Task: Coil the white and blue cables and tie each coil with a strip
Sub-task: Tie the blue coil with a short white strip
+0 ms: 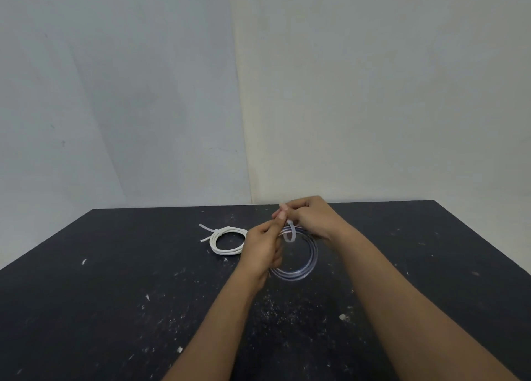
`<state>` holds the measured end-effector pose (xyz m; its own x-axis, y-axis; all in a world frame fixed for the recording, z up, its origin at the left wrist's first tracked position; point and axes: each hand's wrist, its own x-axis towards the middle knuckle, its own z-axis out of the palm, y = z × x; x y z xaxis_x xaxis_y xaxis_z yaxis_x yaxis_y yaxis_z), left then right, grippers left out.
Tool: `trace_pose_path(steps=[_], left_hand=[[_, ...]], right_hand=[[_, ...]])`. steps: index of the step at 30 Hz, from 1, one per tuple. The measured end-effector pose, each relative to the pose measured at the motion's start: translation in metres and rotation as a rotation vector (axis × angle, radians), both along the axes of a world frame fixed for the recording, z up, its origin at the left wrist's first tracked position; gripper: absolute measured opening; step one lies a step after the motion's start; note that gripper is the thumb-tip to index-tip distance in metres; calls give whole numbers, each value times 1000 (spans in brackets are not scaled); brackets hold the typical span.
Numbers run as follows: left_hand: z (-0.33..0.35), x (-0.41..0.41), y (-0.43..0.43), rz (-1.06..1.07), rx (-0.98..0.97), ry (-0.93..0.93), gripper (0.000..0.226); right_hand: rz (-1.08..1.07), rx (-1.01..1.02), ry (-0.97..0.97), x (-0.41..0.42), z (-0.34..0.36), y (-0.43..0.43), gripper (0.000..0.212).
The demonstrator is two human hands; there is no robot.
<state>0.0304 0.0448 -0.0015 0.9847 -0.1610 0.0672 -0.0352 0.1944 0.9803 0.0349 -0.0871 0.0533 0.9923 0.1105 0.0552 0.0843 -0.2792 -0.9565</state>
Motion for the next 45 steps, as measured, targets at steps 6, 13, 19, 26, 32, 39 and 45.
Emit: trace_pose_path(steps=[6, 13, 19, 26, 32, 39, 45], left_hand=[[2, -1, -2, -37, -106, 113, 35], [2, -4, -7, -67, -242, 216, 16], [1, -9, -11, -78, -231, 266, 15], [-8, -13, -7, -17, -252, 334, 16], [-5, -15, -10, 24, -249, 309, 12], [7, -11, -17, 16, -245, 296, 7], [12, 1, -6, 68, -369, 323, 33]], right_hand=[[-44, -79, -62, 0, 5, -1, 33], [-35, -68, -50, -2, 4, 3, 36], [-216, -104, -169, 4, -1, 3, 36], [-155, -71, 19, 3, -2, -2, 38], [-161, 66, 187, 0, -4, 2, 27], [-284, 119, 47, 2, -12, 6, 29], [-63, 278, 195, -1, -29, 0, 39]])
